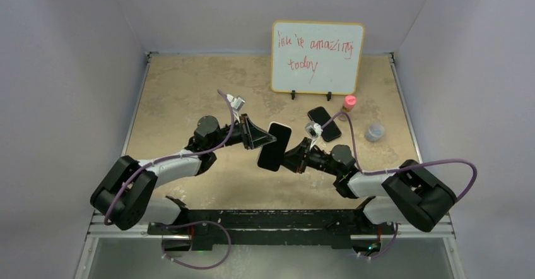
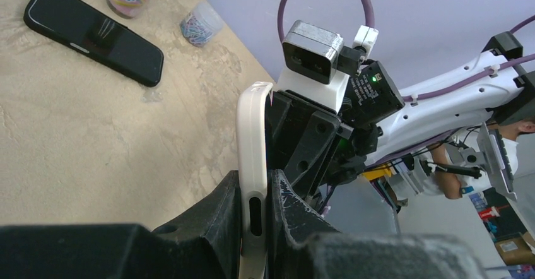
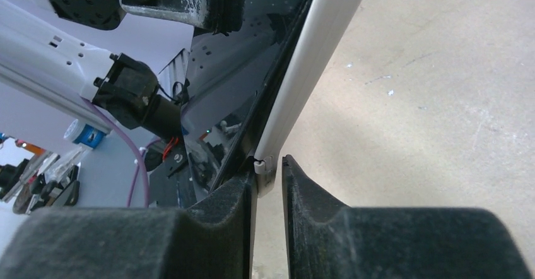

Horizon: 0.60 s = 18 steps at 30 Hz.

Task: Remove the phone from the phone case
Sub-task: Remove the phone case from the phone.

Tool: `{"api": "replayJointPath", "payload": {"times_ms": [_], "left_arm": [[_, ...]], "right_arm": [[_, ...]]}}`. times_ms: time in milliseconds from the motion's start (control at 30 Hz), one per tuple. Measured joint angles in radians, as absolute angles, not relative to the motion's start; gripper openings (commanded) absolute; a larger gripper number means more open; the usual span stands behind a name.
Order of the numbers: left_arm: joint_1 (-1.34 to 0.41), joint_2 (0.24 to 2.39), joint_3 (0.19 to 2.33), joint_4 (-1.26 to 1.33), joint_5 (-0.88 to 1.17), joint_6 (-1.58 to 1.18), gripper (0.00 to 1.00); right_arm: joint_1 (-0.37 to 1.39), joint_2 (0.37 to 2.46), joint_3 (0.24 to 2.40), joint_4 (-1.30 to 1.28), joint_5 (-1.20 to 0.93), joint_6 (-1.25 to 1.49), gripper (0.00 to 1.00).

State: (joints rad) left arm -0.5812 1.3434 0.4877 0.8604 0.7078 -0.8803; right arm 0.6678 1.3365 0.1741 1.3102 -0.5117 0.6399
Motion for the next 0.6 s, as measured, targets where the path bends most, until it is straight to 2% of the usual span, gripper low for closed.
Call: {"api": "replayJointPath", "payload": {"times_ms": [200, 233, 400, 500, 600], "left_arm": [[-0.581, 1.425, 0.487, 0.904, 0.692, -0.879, 0.02], [-0.581, 1.443, 0.487, 0.91, 0.689, -0.879, 0.07], [-0.581, 1.527, 0.518, 0.895, 0.672, -0.868, 0.3], [-0.582, 1.552, 0.555, 0.812, 0.646, -0.824, 0.46], [-0.591, 1.569, 0.588, 0.709, 0.613, -0.783, 0.58]], "right_arm": [[0.649, 1.363, 0.174, 1.271, -0.498, 0.658, 0.03], [0.646, 1.372, 0.174, 1.266, -0.494, 0.663, 0.0], [0.627, 1.436, 0.174, 1.259, -0.484, 0.683, 0.0], [0.623, 1.45, 0.175, 1.264, -0.477, 0.69, 0.0], [0.62, 1.455, 0.179, 1.268, -0.46, 0.693, 0.0]]}}
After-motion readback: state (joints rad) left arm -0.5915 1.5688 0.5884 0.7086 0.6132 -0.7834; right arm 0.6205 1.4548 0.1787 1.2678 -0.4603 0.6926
